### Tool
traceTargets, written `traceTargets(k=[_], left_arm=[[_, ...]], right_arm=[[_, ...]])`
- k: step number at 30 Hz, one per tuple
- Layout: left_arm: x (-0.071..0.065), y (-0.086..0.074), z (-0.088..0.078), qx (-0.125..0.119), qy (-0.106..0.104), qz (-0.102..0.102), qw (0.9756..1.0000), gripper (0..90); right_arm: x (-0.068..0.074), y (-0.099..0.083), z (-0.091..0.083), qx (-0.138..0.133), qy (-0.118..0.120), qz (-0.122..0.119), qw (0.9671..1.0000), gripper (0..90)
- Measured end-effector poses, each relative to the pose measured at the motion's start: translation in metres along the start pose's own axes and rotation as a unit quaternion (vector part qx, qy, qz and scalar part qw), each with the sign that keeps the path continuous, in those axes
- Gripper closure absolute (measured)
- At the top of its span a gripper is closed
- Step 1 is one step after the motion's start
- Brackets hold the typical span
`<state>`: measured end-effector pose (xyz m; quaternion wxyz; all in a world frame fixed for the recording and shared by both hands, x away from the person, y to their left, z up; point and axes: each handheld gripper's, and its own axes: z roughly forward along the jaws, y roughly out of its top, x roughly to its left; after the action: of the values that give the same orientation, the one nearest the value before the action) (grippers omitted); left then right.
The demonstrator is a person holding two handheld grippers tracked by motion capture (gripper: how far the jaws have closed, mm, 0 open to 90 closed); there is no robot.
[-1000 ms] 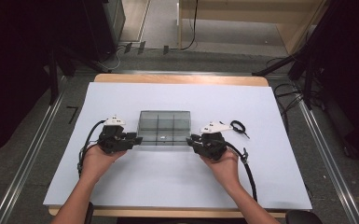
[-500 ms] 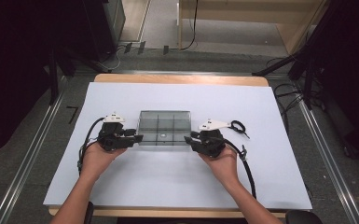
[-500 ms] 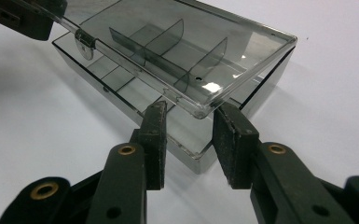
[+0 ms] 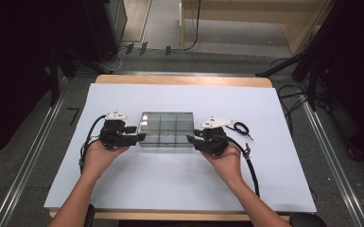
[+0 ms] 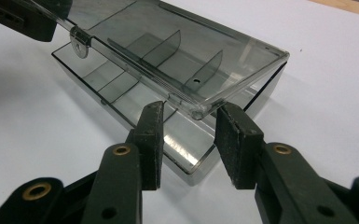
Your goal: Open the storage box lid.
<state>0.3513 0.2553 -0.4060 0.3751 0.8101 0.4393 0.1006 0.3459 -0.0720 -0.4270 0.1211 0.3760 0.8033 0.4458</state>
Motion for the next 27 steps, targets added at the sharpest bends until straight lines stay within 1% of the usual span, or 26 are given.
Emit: traceTargets(k=[3, 5, 6, 12, 18, 20, 21, 27], left_arm=[[0.001, 0.003, -0.001, -0.002, 0.003, 0.001, 1.0000, 45.6], [0.001, 0.005, -0.001, -0.004, 0.003, -0.002, 1.0000, 45.2], [0.001, 0.006, -0.001, -0.004, 0.003, 0.000, 1.0000, 45.2], [0.001, 0.011, -0.001, -0.004, 0.004, 0.002, 1.0000, 45.0], [0.002, 0.016, -0.002, -0.007, 0.004, 0.001, 1.0000, 44.5], [0.002, 0.018, -0.002, -0.008, 0.005, 0.001, 1.0000, 44.5], [0.001, 0.019, -0.003, -0.008, 0.010, 0.005, 0.9999, 44.5], [0.001, 0.024, -0.002, -0.006, 0.010, 0.008, 0.9999, 44.0]], right_arm=[[-0.001, 0.003, 0.000, 0.000, -0.001, -0.003, 1.0000, 63.6], [-0.002, 0.005, -0.001, 0.000, -0.002, -0.003, 1.0000, 63.1], [-0.002, 0.006, -0.002, -0.001, -0.005, -0.005, 1.0000, 63.0], [-0.006, 0.010, -0.002, -0.003, -0.005, -0.004, 1.0000, 63.0], [-0.008, 0.013, -0.003, -0.006, -0.008, -0.006, 0.9999, 62.6], [-0.008, 0.015, -0.003, -0.007, -0.009, -0.005, 0.9999, 62.5], [-0.009, 0.016, -0.004, -0.006, -0.008, -0.005, 0.9999, 62.5], [-0.011, 0.021, -0.005, -0.011, -0.010, -0.008, 0.9999, 62.0]])
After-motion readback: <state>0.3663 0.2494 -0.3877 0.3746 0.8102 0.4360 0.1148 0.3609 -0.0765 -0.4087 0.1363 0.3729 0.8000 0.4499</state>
